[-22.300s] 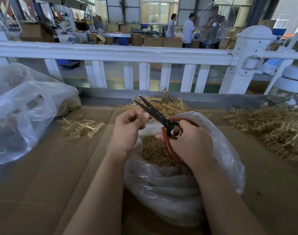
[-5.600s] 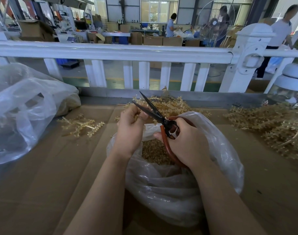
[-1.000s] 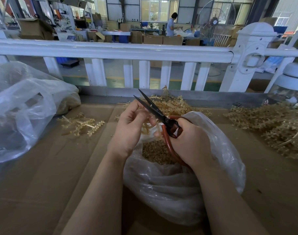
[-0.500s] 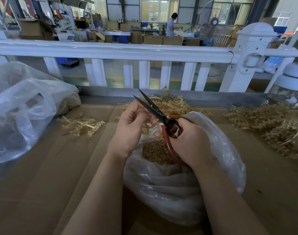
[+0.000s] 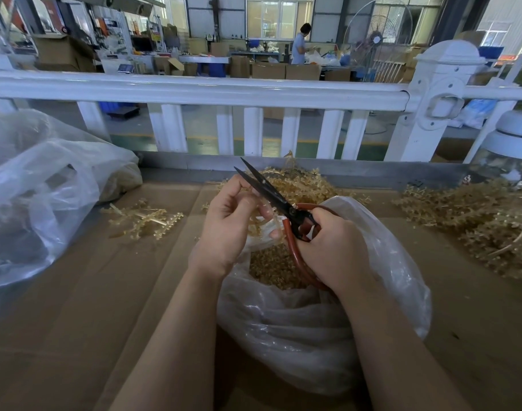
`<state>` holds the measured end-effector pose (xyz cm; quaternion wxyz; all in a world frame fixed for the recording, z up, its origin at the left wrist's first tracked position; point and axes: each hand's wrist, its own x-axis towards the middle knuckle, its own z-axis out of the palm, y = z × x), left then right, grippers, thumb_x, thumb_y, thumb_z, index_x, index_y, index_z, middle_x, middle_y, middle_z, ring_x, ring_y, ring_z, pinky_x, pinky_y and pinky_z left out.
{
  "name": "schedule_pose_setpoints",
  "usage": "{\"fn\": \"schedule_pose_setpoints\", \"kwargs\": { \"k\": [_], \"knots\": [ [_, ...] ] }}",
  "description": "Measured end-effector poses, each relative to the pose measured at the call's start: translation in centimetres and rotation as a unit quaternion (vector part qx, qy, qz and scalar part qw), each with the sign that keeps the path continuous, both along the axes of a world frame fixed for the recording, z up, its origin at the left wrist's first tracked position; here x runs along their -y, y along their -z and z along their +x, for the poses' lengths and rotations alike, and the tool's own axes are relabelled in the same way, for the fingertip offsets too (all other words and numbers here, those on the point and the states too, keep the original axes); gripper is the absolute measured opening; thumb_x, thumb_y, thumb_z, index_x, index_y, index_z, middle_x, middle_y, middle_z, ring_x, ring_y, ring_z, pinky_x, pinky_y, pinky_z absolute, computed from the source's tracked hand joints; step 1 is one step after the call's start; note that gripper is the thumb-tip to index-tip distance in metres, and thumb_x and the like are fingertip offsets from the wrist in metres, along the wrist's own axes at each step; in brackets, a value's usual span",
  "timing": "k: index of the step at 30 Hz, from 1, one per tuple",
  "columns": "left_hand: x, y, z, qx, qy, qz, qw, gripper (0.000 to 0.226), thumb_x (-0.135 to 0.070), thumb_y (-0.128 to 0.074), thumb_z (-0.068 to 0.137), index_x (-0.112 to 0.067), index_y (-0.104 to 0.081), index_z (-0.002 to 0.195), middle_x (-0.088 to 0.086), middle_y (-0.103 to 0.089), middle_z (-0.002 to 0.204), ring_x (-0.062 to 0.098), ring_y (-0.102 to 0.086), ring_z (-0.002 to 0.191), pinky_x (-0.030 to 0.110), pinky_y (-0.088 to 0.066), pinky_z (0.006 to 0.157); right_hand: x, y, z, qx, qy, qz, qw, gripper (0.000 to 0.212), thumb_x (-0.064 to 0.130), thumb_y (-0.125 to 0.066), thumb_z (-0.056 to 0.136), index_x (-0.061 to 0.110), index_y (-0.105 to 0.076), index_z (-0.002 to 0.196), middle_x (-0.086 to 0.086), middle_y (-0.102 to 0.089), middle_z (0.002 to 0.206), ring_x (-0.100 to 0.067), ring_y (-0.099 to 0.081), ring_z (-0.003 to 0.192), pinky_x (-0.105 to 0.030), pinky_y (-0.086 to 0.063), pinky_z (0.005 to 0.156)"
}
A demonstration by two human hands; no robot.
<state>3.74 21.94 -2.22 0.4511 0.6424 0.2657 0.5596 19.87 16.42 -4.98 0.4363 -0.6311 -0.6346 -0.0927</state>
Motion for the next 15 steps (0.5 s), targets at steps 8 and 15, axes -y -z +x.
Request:
{"fn": "schedule_pose_setpoints", "kwargs": {
  "k": [8,15],
  "knots": [
    [-0.2,0.3,0.0,-0.005,-0.044,-0.018,0.999,0.013,-0.015,-0.055,0.100,-0.016,-0.064,0.091,-0.001,-0.067,0.066,0.014,-0.065,0.074,0.021,-0.050,0.075,-0.3,0.0,0.4,-0.126,-0.008,-0.089,0.988,0.029,0.054,-0.066,0.087,0.030,-0.063,0.072,0.015,-0.064,0.062,-0.002,-0.061,0.062,-0.014,-0.043,0.054],
    [-0.3,0.5,0.3,-0.026,-0.058,-0.009,0.998,0.010,-0.017,-0.064,0.095,-0.009,-0.071,0.096,-0.001,-0.069,0.075,0.012,-0.066,0.074,0.027,-0.054,0.075,0.0,-1.1,0.4,-0.323,-0.063,-0.092,0.940,0.029,0.030,-0.073,0.090,0.006,-0.070,0.074,-0.010,-0.066,0.063,-0.026,-0.064,0.058,-0.041,-0.054,0.057]
  ]
}}
